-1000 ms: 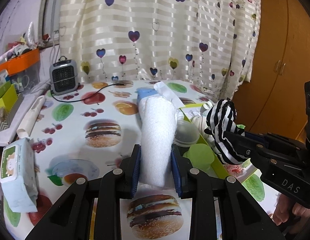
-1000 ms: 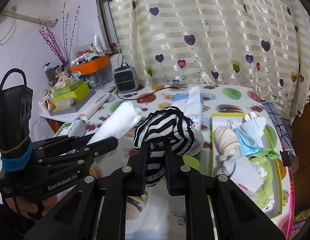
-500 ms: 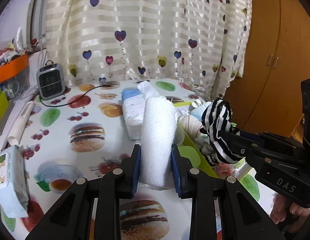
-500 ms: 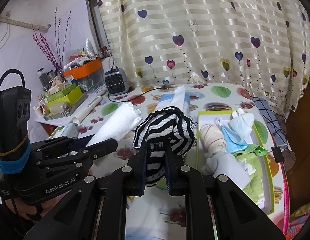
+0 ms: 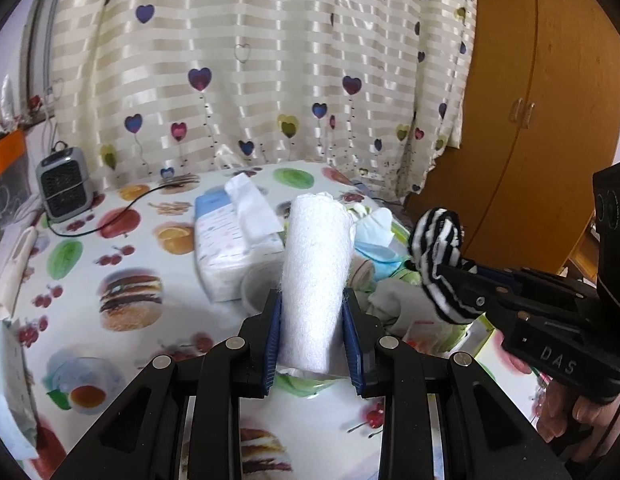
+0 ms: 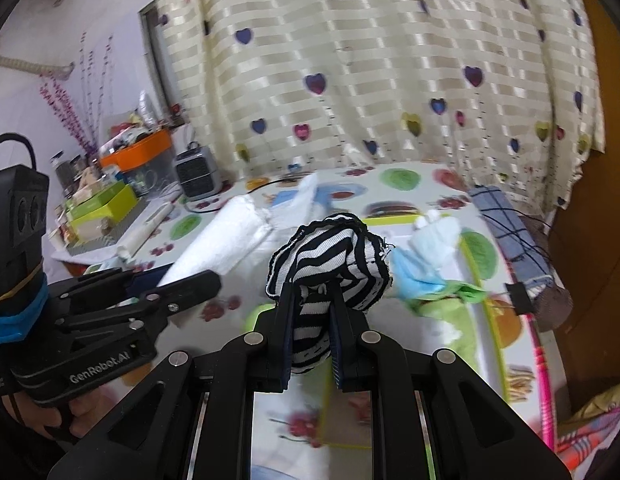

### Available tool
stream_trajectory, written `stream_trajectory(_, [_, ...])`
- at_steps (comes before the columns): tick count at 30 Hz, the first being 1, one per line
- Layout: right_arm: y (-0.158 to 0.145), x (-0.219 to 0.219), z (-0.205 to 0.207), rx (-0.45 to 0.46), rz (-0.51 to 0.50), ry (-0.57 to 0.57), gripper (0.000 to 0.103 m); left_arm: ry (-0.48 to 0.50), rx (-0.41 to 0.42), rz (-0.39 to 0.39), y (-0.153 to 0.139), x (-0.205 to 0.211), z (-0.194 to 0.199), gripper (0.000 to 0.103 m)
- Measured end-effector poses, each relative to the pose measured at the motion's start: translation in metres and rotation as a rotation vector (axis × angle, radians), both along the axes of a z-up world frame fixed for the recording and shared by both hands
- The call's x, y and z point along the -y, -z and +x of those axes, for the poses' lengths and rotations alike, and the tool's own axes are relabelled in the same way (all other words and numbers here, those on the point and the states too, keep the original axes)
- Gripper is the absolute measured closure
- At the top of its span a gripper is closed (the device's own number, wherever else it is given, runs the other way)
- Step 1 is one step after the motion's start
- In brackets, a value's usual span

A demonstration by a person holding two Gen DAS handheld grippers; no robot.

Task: Organize soft objects
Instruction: 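Carry the rolled towel and striped cloth with both tools over the tray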

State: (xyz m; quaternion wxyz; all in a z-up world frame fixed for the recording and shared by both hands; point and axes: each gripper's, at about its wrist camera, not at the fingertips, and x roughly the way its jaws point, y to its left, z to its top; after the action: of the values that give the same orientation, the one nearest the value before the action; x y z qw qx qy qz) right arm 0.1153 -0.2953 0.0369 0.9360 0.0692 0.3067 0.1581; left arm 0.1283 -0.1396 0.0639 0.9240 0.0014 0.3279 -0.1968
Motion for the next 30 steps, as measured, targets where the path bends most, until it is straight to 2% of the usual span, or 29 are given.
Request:
stream_trajectory(9, [0.009, 0.041, 0.007, -0.034, 0.002, 0.112, 0.087, 0.035, -0.016, -0.004, 0.004, 0.017, 0.011, 0.076])
stream_trajectory(15, [0.023, 0.054, 0.02, -0.071, 0.001, 0.142, 0.087, 0.041, -0.023, 0.001, 0.007, 0.023, 0.018, 0.076])
stream_trajectory(23, [0.026, 0.049, 0.051, -0.083, -0.029, 0.106, 0.087, 0.041, -0.024, 0.001, 0.007, 0.024, 0.019, 0.076])
stream_trajectory(27, [0.053, 0.042, 0.074, -0.179, -0.074, 0.059, 0.087, 0.043, -0.025, 0.005, 0.008, 0.025, 0.022, 0.076])
stream_trajectory(29, [0.067, 0.043, 0.079, -0.226, -0.063, 0.053, 0.086, 0.045, -0.027, 0.009, 0.01, 0.025, 0.025, 0.076])
stream_trajectory(30, [0.068, 0.045, 0.078, -0.22, -0.044, 0.053, 0.085, 0.045, -0.027, 0.009, 0.01, 0.026, 0.025, 0.076])
